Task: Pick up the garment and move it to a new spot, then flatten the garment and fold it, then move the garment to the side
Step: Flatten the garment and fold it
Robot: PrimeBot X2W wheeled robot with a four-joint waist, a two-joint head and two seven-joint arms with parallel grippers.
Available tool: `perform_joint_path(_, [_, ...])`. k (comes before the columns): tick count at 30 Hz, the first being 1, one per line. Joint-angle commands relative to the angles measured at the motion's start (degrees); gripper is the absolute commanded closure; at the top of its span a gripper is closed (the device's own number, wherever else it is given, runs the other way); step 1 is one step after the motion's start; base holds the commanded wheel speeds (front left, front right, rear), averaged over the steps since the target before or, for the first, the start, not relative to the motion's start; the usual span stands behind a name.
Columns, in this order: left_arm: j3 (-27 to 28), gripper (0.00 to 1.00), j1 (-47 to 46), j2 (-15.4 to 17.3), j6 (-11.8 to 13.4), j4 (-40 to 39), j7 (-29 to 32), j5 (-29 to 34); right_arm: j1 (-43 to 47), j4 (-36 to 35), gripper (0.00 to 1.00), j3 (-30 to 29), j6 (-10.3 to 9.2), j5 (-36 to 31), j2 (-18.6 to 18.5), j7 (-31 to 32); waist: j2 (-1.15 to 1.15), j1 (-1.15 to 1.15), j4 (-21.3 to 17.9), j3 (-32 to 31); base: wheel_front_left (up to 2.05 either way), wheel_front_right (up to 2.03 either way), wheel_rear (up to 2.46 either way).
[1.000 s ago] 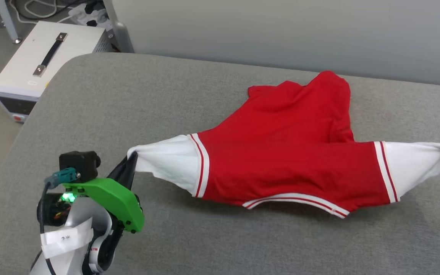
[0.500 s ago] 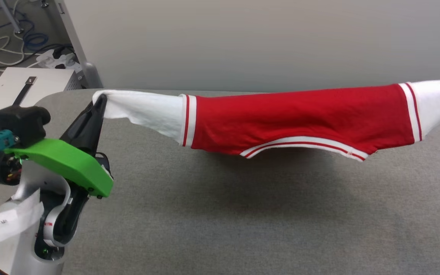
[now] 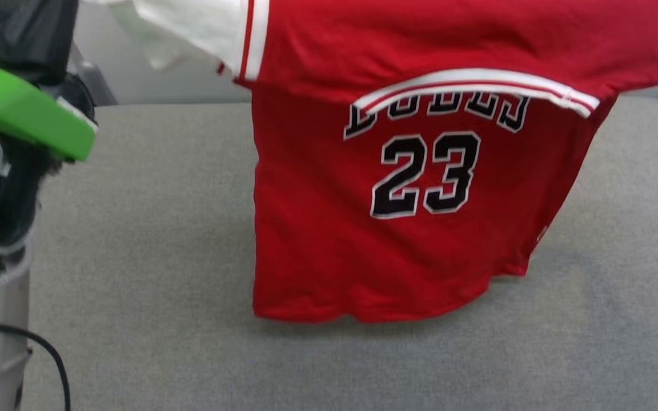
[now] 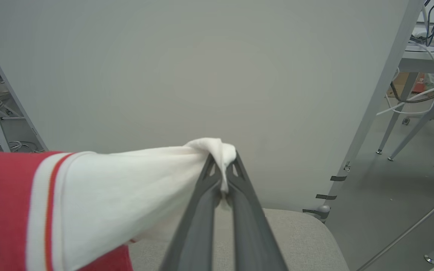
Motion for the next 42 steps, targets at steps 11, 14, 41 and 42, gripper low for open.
perform_joint_path(11, [-3.02,1.0,-22.95,-2.11,-3.86,12.19,-3.55,1.43,-20.48,8.39,1.0,1.47,-0.06,-5.26,0.19,-6.29,0.0,0.0,1.77,18.88,0.0,0.0,0.0])
perform_joint_path(14, [-3.01,1.0,-29.55,-2.01,-4.4,16.92,-4.29,2.21,-26.66,11.72,1.0,1.66,-0.06,-6.96,1.14,-7.83,0.0,0.0,1.48,23.21,0.0,0.0,0.0])
perform_joint_path(41, [-5.79,1.0,-43.53,-6.37,-10.82,51.67,-28.38,3.85,-42.03,40.43,1.0,7.06,-0.06,-15.96,10.34,-29.69,0.0,0.0,2.45,32.2,0.0,0.0,0.0])
perform_joint_path(42, [-6.05,1.0,-41.67,-6.56,-10.89,51.94,-28.85,3.3,-40.47,40.66,1.0,7.48,-0.06,-15.37,10.15,-29.81,0.0,0.0,2.5,31.44,0.0,0.0,0.0])
